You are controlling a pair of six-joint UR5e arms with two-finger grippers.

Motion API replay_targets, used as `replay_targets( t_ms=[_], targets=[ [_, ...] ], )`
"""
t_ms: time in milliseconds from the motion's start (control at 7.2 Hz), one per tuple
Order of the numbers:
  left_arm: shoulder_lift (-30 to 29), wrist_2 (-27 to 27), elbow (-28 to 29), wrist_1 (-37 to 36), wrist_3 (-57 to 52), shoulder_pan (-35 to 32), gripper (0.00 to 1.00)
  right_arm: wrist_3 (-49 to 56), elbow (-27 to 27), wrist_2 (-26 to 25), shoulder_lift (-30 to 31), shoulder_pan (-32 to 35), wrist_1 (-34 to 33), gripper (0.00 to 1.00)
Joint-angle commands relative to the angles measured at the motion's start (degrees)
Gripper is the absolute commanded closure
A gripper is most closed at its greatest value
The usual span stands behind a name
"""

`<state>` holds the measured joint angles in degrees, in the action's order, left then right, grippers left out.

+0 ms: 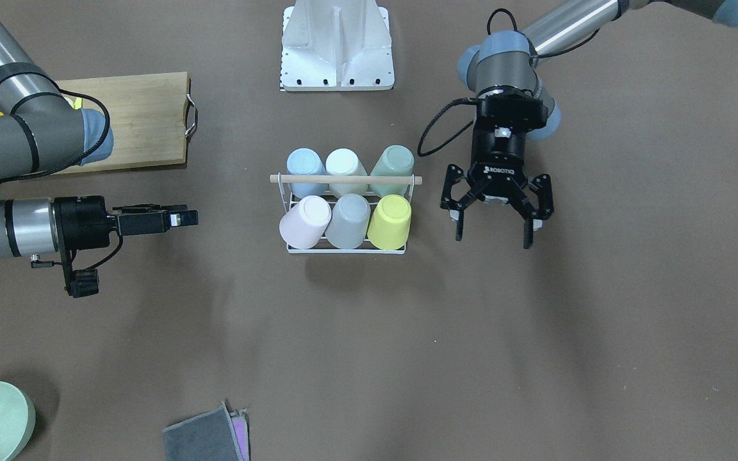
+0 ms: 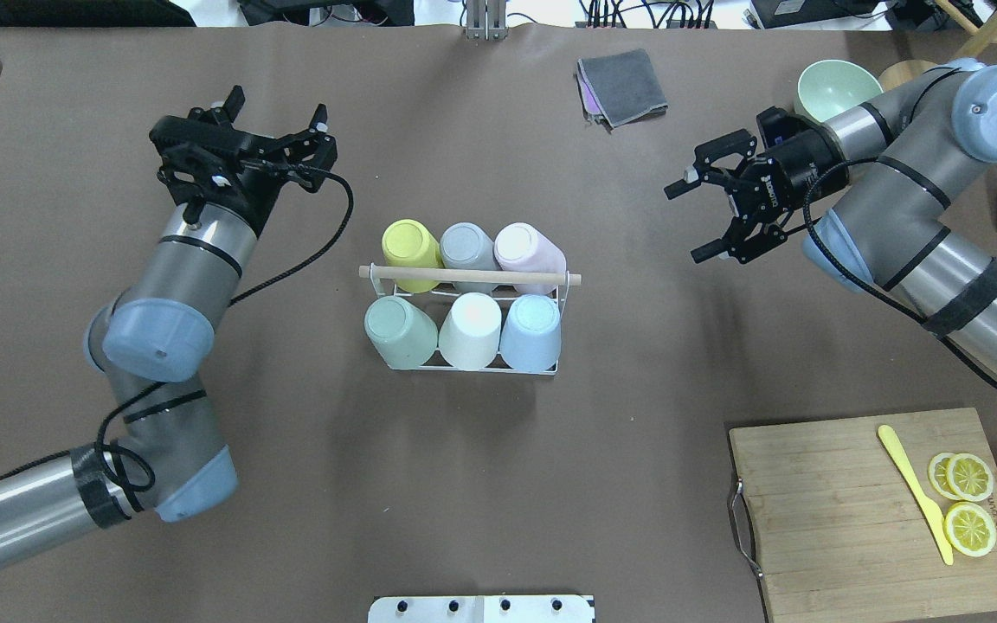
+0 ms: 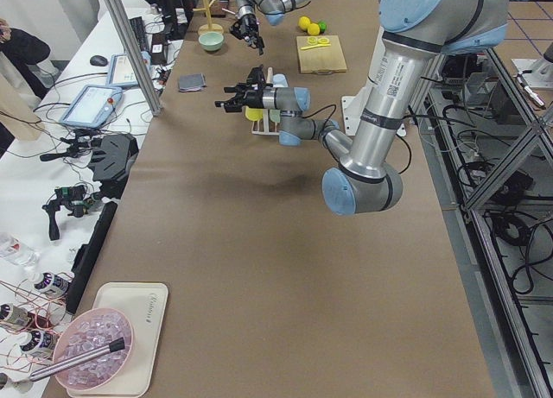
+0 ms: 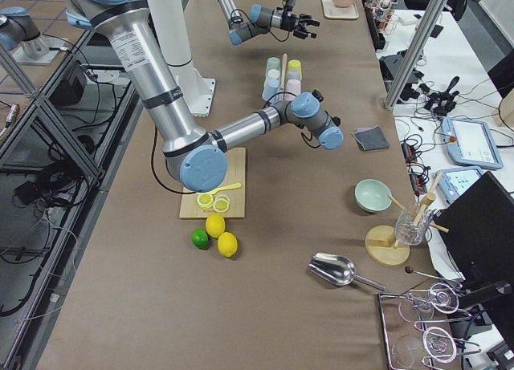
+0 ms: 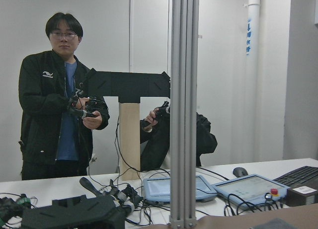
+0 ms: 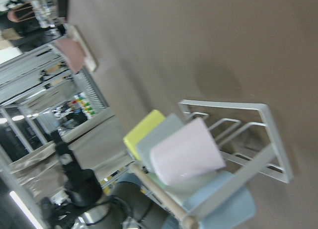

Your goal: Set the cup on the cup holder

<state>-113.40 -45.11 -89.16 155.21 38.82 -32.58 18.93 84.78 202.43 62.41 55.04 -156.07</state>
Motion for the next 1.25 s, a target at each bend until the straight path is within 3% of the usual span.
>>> replay_targets(
  t_ms=[0,139,278,417,694,972,1111],
  targets=[
    [6.4,-10.6,1.1,-4.3,2.6,-7.6,0.02,-0.1,0.1,-19.9,-0.6,0.3,-2.8,0.0],
    [9.0,-15.8,2.1,-4.4,2.6,-11.2,0.02,0.0,0.9,-30.1,-0.9,1.8,-2.1,0.0],
    [10.6,-22.8,4.5,-4.8,2.8,-15.2,0.02,0.0,1.3,-38.8,-0.1,3.9,2.9,0.0],
    [11.4,-31.8,7.0,-4.8,3.4,-19.8,0.02,-0.1,4.0,-47.6,1.9,6.1,12.2,0.0],
    [12.9,-50.1,8.5,-10.3,2.2,-29.6,0.02,-0.1,13.8,-50.4,10.9,9.6,27.0,0.0],
    [12.9,-59.4,8.9,-20.2,-3.7,-35.6,0.02,0.1,19.9,-54.0,17.5,10.0,37.9,0.0],
    [12.9,-68.5,8.6,-26.9,-7.8,-39.5,0.02,-0.1,20.6,-55.4,22.9,11.1,44.7,0.0]
  ],
)
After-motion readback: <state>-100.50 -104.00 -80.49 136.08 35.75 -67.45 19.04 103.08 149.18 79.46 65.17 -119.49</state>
